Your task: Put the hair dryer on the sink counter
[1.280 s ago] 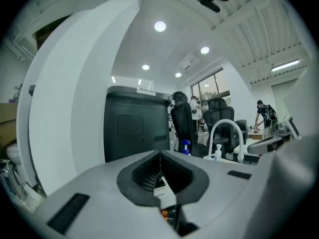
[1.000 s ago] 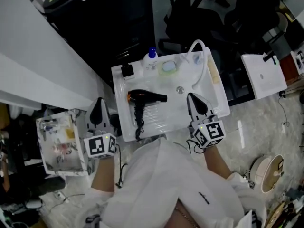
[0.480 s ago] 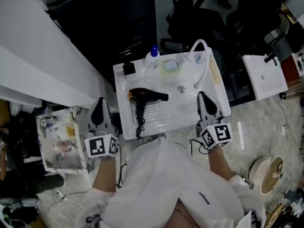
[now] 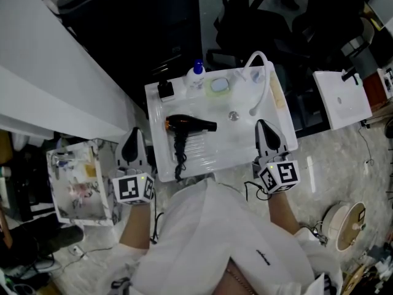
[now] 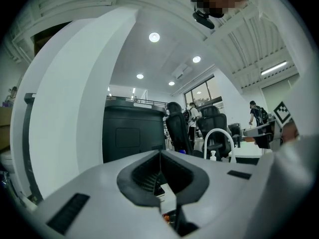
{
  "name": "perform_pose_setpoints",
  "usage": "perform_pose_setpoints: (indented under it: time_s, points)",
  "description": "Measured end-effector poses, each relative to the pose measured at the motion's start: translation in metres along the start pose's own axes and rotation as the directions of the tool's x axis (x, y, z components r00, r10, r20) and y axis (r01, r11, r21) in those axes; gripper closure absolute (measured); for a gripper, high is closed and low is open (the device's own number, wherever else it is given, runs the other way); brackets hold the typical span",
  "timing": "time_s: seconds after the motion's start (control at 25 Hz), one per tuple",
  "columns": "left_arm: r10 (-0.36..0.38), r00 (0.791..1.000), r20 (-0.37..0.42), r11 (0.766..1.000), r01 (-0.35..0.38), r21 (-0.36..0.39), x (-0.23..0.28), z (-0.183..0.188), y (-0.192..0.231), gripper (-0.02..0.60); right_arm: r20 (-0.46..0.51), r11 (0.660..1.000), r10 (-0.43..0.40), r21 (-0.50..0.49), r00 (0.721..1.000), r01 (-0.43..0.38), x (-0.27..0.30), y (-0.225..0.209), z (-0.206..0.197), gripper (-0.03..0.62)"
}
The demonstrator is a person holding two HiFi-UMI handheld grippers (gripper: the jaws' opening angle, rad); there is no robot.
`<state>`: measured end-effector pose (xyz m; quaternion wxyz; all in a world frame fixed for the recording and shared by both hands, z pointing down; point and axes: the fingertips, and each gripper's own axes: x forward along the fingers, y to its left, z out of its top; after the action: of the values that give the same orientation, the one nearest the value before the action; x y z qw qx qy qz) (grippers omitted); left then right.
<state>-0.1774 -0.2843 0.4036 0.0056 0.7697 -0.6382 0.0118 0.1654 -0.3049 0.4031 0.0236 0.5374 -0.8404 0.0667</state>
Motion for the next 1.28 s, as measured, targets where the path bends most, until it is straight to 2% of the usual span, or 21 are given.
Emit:
perform_pose_setpoints:
  time_s: [0.68,1.28]
  points:
    - [-0.006,1.000,-0.029,1.000,0.006,-0.015,0.002,-0.008,-0.009,0.549,-0.036,1.000,0.028,-0.002,0.999,-0.028,-0.001,0.002,-0.009,0.577]
    - [-0.006,0.994,-0.109,0.999,0.002,-0.040,0.001,-0.027,-0.022,0.549,-0.045,0.999,0.051,-0.008,0.998,-0.051,-0.012,0.000,-0.016,0.577]
